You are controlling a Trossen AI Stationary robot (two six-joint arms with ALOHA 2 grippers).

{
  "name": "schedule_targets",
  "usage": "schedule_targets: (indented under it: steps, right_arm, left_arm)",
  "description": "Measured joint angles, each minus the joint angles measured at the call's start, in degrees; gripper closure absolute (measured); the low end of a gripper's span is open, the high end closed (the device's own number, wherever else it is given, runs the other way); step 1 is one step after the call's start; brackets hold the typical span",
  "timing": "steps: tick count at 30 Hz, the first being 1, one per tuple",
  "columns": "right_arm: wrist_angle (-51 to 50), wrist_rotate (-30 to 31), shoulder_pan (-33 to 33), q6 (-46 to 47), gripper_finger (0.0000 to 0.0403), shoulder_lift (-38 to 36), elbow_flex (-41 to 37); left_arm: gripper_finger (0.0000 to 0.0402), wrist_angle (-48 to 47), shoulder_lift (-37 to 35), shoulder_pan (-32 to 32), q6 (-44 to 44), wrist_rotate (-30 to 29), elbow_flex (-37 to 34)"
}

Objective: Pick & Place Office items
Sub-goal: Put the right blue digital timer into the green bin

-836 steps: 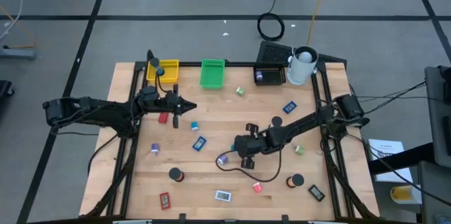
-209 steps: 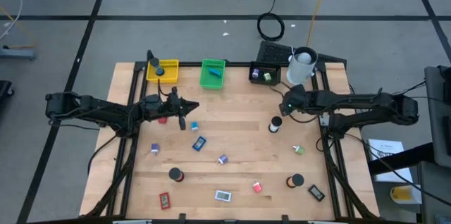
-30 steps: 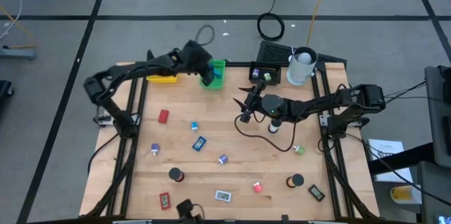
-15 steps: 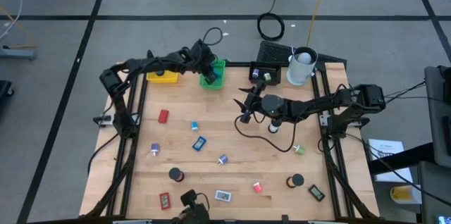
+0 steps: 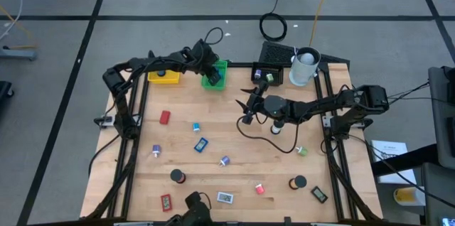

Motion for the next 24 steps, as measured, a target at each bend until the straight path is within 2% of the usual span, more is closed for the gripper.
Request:
schedule_targets:
  steps: [6,13,17,20,24]
  right_arm:
    - [0.7,-1.48,-0.02,0.16,0.0191,0.0,0.0]
    - [1.08,-1.61,0.0,0.11,0.0191,0.0,0.0]
    - [1.1,-1.61,0.0,0.07,0.0191,0.0,0.0]
    - [1.1,-1.61,-0.02,0.07,0.0193,0.0,0.0]
    - [1.1,-1.61,-0.01,0.04,0.0197,0.0,0.0]
  left_arm:
    - [0.0335,0.04,2.39,0.41,-1.44,1.23,-0.02]
    - [0.0233,0.8,2.49,-0.1,-1.51,-4.58,-0.02]
    - [0.0199,1.45,2.49,-0.88,0.18,-7.7,-0.02]
    - [0.0196,1.4,2.49,-1.94,1.98,-11.9,-0.02]
    - [0.0219,1.07,2.49,-3.41,3.05,-18.16,0.71]
